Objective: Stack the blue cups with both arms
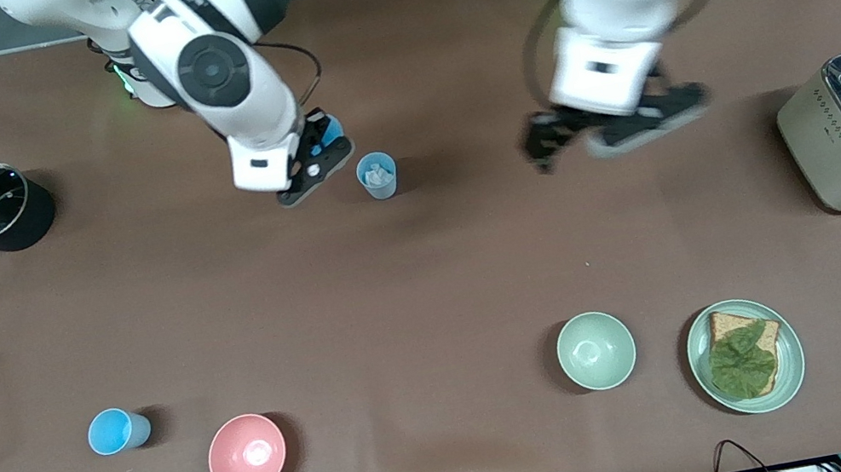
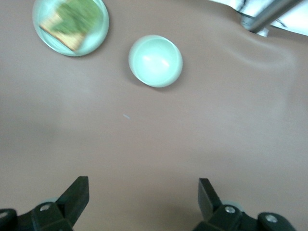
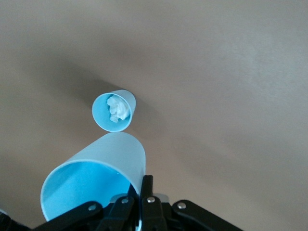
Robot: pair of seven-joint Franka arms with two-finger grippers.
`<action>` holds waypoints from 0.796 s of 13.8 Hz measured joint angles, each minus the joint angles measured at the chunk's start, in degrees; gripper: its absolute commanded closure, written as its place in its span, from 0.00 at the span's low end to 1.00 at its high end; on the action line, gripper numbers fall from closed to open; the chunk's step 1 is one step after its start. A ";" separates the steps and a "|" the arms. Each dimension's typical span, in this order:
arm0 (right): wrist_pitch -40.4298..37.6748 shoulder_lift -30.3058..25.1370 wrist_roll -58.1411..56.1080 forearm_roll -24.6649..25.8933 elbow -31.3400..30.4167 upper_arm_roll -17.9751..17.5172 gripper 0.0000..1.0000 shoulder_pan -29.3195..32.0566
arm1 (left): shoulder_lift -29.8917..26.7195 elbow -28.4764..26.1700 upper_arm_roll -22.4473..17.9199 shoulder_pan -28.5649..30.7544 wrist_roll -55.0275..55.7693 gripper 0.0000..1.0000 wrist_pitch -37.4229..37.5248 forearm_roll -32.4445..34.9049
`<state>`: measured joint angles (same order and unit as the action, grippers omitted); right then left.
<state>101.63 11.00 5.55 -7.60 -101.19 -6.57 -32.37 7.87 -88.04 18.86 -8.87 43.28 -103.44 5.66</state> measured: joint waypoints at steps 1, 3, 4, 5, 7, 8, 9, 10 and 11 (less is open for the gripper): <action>2.63 0.01 1.31 0.12 -1.59 0.00 1.00 -1.05 | -0.80 0.13 0.01 3.18 -4.92 0.00 1.13 0.00; 6.35 0.03 2.66 0.84 -4.55 0.02 1.00 -2.83 | -2.78 0.36 0.16 9.55 -14.62 0.00 2.81 -0.01; 8.05 0.04 2.97 1.75 -5.58 0.03 1.00 -3.39 | -3.74 0.39 0.10 12.03 -18.68 0.00 3.83 -0.03; 10.23 0.05 3.22 2.42 -6.76 0.04 1.00 -3.80 | -4.52 0.40 -0.05 13.77 -21.29 0.00 5.07 -0.04; 14.82 0.19 5.97 3.01 -9.82 0.04 1.00 -4.54 | -5.71 0.39 -1.46 14.75 -23.40 0.00 6.48 -0.04; 15.77 0.44 8.58 3.13 -10.87 0.05 1.00 -4.74 | -6.11 0.32 -2.17 14.65 -24.32 0.00 7.59 -0.04; 15.93 0.83 12.40 3.12 -11.43 0.05 1.00 -4.81 | -6.48 -0.04 -2.62 14.58 -25.35 0.00 8.60 -0.05; 15.97 1.31 16.88 3.11 -11.63 0.05 1.00 -4.84 | -7.01 -0.81 -3.27 14.42 -26.02 0.00 9.01 -0.05; 16.19 1.92 21.20 3.00 -11.77 0.04 1.00 -4.99 | -7.62 -1.65 -4.31 14.20 -26.65 0.00 9.06 -0.23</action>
<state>117.82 12.92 26.74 -4.60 -112.96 -6.54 -37.36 0.25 -89.69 14.54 5.32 16.63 -94.38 5.43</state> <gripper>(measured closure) 0.969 0.000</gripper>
